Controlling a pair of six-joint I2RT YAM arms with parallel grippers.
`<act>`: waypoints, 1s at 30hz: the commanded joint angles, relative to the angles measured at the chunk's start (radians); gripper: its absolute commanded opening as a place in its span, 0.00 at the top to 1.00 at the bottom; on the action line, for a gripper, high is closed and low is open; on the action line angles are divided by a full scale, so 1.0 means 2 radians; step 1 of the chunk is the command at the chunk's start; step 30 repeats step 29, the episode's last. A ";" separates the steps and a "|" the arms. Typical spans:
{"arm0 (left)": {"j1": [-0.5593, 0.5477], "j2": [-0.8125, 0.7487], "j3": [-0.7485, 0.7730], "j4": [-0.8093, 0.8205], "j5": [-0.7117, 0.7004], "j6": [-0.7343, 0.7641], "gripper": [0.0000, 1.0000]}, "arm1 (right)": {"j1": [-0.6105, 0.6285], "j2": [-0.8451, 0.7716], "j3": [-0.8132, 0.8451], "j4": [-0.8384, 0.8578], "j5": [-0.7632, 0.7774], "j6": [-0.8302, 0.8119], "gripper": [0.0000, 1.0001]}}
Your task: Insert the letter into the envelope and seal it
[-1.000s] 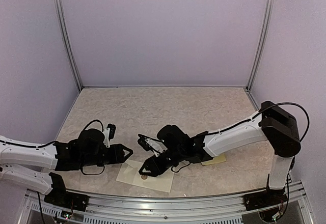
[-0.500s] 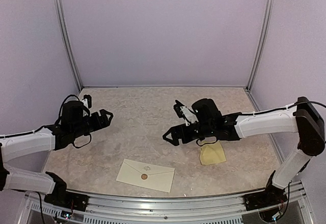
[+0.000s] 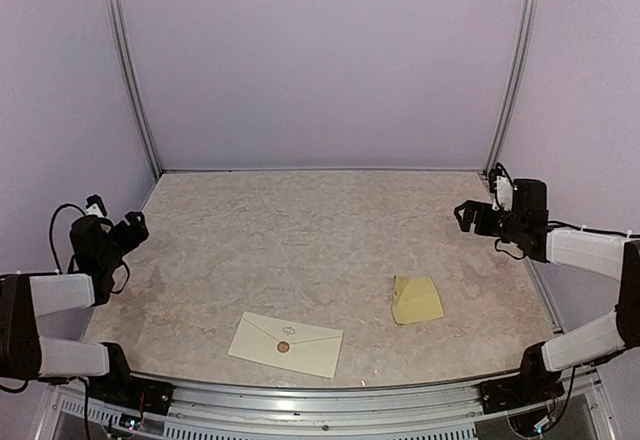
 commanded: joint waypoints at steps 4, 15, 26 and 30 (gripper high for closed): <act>0.011 0.033 -0.038 0.168 -0.039 0.052 0.02 | -0.109 -0.064 -0.097 0.152 0.020 -0.053 0.01; -0.006 0.085 -0.041 0.208 -0.029 0.060 0.01 | -0.121 -0.075 -0.182 0.277 0.033 -0.064 0.00; -0.028 0.083 -0.036 0.199 -0.061 0.079 0.01 | -0.121 -0.055 -0.175 0.279 0.032 -0.065 0.01; -0.032 0.085 -0.030 0.192 -0.067 0.075 0.01 | -0.121 -0.052 -0.175 0.280 0.038 -0.064 0.01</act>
